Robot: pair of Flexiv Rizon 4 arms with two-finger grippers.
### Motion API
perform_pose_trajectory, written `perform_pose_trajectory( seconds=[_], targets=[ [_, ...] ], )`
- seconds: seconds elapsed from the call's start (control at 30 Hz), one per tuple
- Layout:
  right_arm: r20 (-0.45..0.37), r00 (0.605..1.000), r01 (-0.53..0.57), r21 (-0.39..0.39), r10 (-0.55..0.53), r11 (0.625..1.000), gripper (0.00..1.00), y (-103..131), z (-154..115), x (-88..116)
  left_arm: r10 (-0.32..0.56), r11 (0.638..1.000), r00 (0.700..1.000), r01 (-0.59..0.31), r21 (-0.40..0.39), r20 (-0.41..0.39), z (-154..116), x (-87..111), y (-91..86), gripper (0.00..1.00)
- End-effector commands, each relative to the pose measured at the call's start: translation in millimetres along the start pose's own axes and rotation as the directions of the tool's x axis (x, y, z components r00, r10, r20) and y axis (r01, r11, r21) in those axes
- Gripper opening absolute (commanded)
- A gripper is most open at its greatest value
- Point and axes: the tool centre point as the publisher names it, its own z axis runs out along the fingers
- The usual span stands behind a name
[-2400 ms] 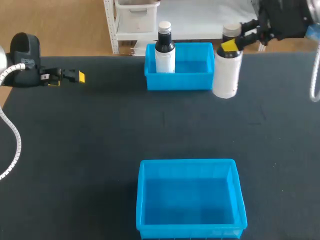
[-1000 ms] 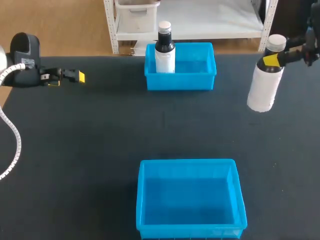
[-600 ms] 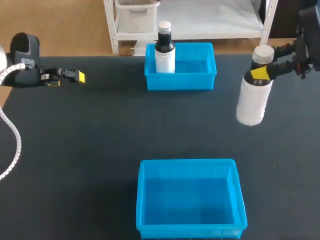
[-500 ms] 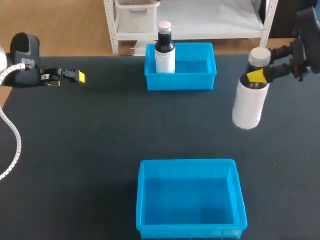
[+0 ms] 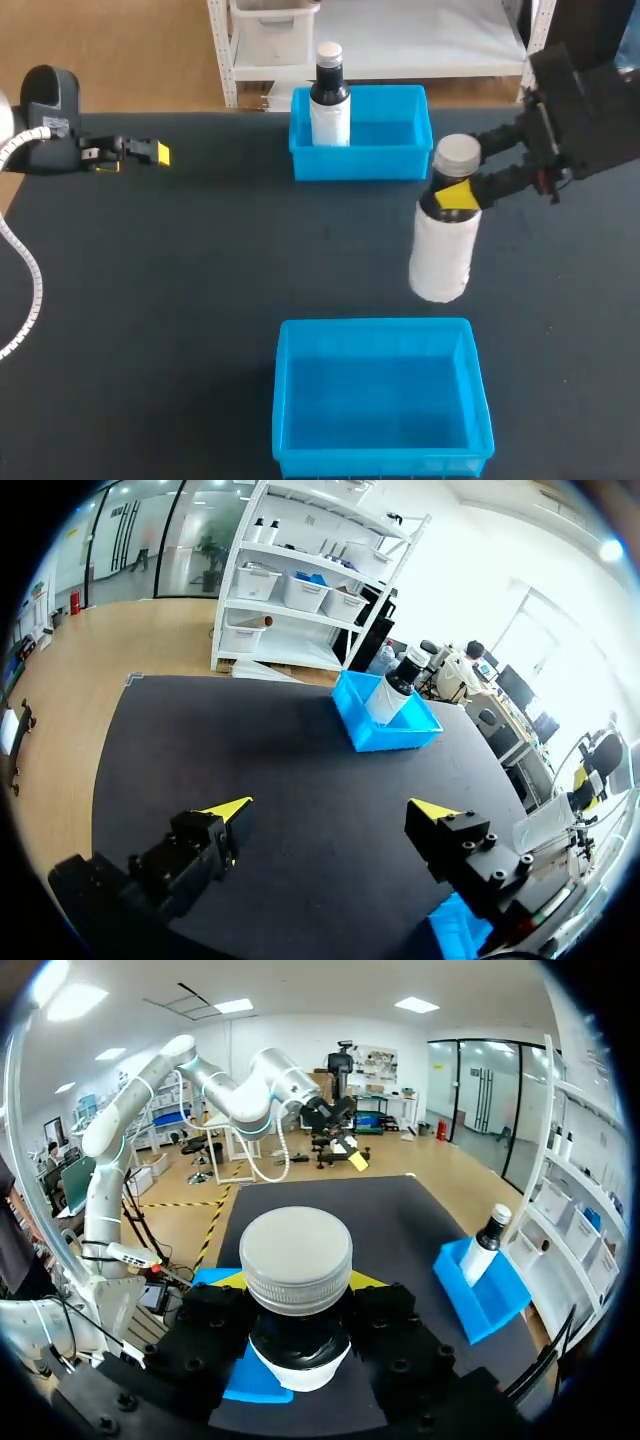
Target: Pick up the bottle, and place it in the far bin if it is heavy, or in the near bin if it is light.
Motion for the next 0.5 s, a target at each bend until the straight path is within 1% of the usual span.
perform_pose_trajectory(
  seconds=[0.03, 0.23, 0.37, 0.5],
  targets=[
    [0.007, 1.0, 0.009, -0.033, -0.009, 0.999, 0.0, -2, 13, -4, 0.0, 1.0, 1.0, 0.0, 0.0, 0.0, 0, 0.0, 0.0, 1.0],
    [0.01, 1.0, 0.004, -0.086, -0.003, 0.996, 0.0, 15, 36, -2, 0.0, 1.0, 1.0, 0.0, 0.0, 0.0, 0, 0.0, 0.0, 1.0],
    [0.018, 1.0, -0.008, -0.147, 0.01, 0.989, 0.0, 23, 55, 2, 0.0, 1.0, 1.0, 0.0, 0.0, 0.0, 0, 0.0, 0.0, 1.0],
    [0.019, 1.0, 0.005, -0.186, -0.002, 0.982, 0.0, 31, 70, 1, 0.0, 1.0, 1.0, 0.0, 0.0, 0.0, 0, 0.0, 0.0, 1.0]
  ],
)
